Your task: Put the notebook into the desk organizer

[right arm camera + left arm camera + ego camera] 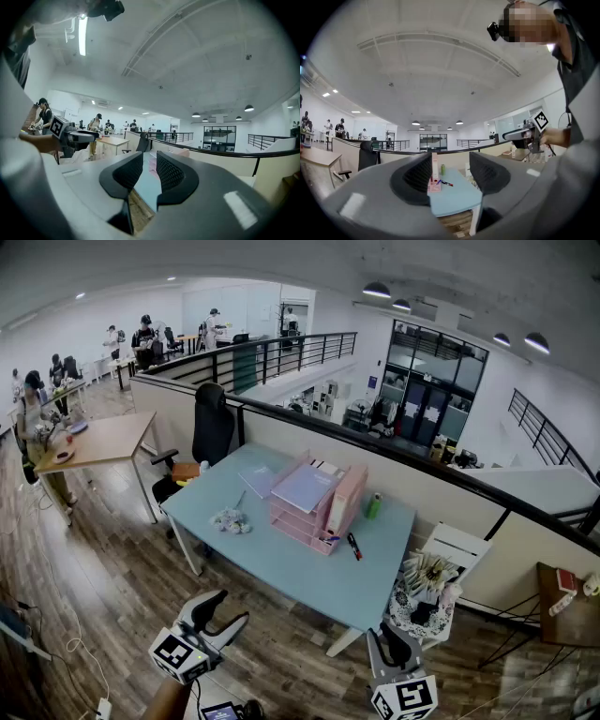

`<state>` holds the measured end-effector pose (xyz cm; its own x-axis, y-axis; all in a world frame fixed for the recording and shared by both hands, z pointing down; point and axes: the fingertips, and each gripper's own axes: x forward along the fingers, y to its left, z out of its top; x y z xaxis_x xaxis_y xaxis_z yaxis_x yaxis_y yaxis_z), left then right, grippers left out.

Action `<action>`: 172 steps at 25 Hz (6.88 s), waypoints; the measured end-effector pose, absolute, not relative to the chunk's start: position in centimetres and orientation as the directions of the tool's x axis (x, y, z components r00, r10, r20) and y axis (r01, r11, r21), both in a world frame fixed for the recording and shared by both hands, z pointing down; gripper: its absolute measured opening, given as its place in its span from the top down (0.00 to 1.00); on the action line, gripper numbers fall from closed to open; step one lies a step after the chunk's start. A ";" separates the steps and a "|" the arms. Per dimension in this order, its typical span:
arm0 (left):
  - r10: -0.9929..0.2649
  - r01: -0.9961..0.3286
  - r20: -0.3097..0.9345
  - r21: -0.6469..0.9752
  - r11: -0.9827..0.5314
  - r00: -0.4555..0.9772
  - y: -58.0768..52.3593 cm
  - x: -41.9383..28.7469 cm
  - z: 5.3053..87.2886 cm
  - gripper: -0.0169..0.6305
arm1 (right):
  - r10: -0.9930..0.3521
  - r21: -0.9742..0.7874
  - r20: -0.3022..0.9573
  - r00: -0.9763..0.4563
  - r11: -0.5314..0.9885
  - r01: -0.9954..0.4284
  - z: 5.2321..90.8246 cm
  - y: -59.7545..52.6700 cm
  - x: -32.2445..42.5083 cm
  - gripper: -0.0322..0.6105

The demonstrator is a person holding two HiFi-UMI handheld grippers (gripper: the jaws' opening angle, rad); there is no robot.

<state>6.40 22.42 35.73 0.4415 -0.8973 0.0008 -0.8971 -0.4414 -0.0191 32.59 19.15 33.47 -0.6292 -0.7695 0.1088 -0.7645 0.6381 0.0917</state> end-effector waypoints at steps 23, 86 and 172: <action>-0.881 -0.881 -0.003 0.037 -0.472 0.472 21.1 1.2 37.9 0.56 | -0.781 0.039 0.071 -0.620 0.624 -0.781 32.8 18.2 27.4 0.81; -0.945 -0.944 0.032 -0.042 -0.326 0.325 0.2 -4.3 38.3 0.56 | -0.614 -0.022 0.063 -0.787 0.788 -0.616 35.4 -8.8 19.6 0.81; -0.709 -0.681 0.278 0.628 -0.376 0.648 -32.1 -9.8 59.4 0.61 | -0.783 -0.748 0.370 -0.499 0.068 -0.661 58.9 -27.9 7.7 0.78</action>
<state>-9.76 -32.08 59.42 0.6479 -0.7091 0.2783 -0.6815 -0.3763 0.6277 7.66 -27.86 58.92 -0.4992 -0.7834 0.3701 -0.6607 0.0679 -0.7476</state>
